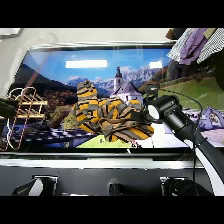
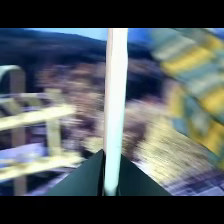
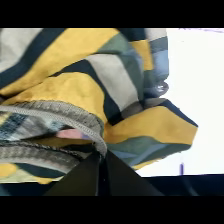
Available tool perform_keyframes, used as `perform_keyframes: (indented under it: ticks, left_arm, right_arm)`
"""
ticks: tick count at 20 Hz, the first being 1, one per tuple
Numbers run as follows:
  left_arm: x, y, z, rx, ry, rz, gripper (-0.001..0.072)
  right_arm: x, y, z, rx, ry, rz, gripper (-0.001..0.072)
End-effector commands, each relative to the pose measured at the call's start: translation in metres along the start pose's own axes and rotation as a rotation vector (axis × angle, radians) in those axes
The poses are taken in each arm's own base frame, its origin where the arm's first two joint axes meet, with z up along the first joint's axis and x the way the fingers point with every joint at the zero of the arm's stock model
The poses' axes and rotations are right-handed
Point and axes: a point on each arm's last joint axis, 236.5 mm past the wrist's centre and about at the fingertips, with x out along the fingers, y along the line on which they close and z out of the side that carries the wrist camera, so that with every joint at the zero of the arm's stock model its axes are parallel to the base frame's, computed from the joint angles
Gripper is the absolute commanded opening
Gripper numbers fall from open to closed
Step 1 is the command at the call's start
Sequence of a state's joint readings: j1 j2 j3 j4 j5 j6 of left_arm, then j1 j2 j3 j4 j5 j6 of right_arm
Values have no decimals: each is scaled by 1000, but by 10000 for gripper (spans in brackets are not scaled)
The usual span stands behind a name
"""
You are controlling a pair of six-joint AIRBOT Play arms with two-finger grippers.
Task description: Fold the clothes and pants, and hang the long-sleeved shirts on hangers.
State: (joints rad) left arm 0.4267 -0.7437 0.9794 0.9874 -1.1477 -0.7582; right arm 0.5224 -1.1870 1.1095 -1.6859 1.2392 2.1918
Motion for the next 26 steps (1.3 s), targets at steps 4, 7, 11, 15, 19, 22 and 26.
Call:
perform_keyframes:
  ticks: [4, 7, 11, 15, 19, 22, 26]
  left_arm:
    - [-4, -122, -75, 168, 138, -313, 26]
    - [-13, -158, -102, 256, 191, -433, 25]
    - [-23, -189, -120, 351, 240, -553, 25]
    - [-29, -206, -126, 409, 252, -612, 25]
    - [-30, -208, -126, 443, 244, -623, 25]
    - [-30, -209, -126, 448, 240, -628, 25]
    - [-30, -212, -129, 454, 237, -646, 25]
  right_arm:
    - [-3, -32, -4, -93, 22, -136, 34]
    - [-3, -35, 2, -88, -1, -149, 34]
    - [-5, -44, 17, 0, -72, -188, 34]
    - [-3, -30, 20, 96, -88, -122, 34]
    - [-2, -37, 19, 150, -73, -124, 34]
    - [1, -49, 23, 216, -54, -109, 33]
    - [3, -35, 25, 213, -35, -22, 34]
